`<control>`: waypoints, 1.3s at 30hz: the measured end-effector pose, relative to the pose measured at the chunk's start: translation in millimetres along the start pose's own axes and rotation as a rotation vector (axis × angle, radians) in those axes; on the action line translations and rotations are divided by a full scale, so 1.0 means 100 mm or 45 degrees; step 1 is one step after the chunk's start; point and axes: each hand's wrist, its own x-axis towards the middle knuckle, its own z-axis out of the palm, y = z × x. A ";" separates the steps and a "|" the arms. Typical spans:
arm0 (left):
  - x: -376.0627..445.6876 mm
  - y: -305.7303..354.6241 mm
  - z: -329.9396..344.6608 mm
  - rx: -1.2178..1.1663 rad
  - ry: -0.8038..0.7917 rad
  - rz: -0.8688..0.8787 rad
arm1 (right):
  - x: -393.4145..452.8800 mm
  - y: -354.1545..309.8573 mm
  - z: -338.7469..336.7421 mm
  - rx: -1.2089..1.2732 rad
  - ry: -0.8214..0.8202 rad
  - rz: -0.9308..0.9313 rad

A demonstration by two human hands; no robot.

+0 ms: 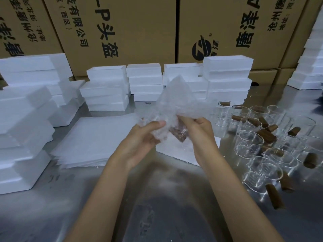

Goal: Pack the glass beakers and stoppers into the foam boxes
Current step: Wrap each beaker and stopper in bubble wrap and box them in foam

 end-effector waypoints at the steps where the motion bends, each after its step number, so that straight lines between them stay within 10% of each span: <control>1: -0.01 -0.01 -0.01 0.138 -0.020 -0.027 | 0.00 0.00 -0.01 -0.021 0.009 -0.005; 20: -0.03 -0.05 -0.01 1.001 0.233 -0.075 | -0.03 0.12 -0.08 -0.996 -0.291 -0.320; 26: 0.02 -0.13 0.00 1.199 0.277 -0.029 | -0.03 -0.02 -0.07 -0.605 -0.322 -0.421; 39: -0.14 0.13 -0.11 1.018 0.141 -0.210 | 0.01 0.26 -0.07 -1.373 -0.436 -0.557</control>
